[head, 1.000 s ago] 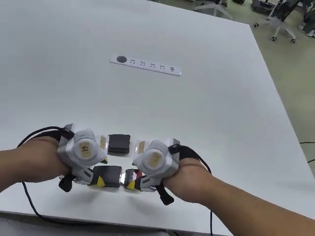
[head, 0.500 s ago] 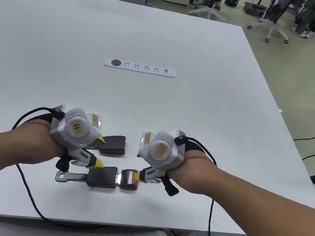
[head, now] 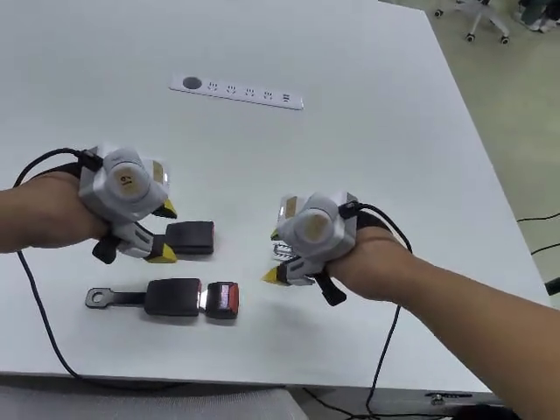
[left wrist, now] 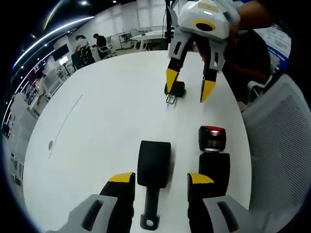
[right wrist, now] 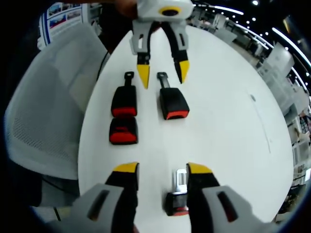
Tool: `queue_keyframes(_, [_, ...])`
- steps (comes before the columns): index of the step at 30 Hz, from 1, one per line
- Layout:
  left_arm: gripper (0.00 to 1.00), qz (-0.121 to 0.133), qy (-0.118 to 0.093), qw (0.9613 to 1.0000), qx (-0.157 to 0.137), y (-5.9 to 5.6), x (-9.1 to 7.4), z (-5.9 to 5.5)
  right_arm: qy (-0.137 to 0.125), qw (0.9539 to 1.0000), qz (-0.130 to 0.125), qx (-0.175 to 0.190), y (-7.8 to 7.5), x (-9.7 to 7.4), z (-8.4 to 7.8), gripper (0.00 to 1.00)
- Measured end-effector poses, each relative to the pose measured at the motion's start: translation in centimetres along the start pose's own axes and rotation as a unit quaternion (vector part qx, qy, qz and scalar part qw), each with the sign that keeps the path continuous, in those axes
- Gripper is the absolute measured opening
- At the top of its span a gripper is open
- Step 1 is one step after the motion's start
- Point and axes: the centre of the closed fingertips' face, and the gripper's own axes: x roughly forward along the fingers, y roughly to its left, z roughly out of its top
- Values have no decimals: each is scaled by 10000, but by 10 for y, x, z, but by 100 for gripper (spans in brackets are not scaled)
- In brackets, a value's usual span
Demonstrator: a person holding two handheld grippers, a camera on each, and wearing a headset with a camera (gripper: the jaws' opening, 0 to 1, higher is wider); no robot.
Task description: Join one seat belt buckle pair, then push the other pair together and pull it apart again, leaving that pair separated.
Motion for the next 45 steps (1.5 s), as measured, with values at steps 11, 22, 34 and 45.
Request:
queue_keyframes(11, [43,-98,164,9998,34,11,15,-9,290,9996,8,76,-27,-9,-49,36])
queue_keyframes(22, [43,-252,246,9994,23,17,27,-10,361,9988,145,290,-31,-8,-77,36])
queue_keyframes(34, [31,-435,501,9977,133,13,34,-27,332,9986,339,234,-29,4,-76,32])
queue_keyframes(45, [31,-560,543,9958,472,12,35,-25,471,9981,385,52,-28,5,-75,31])
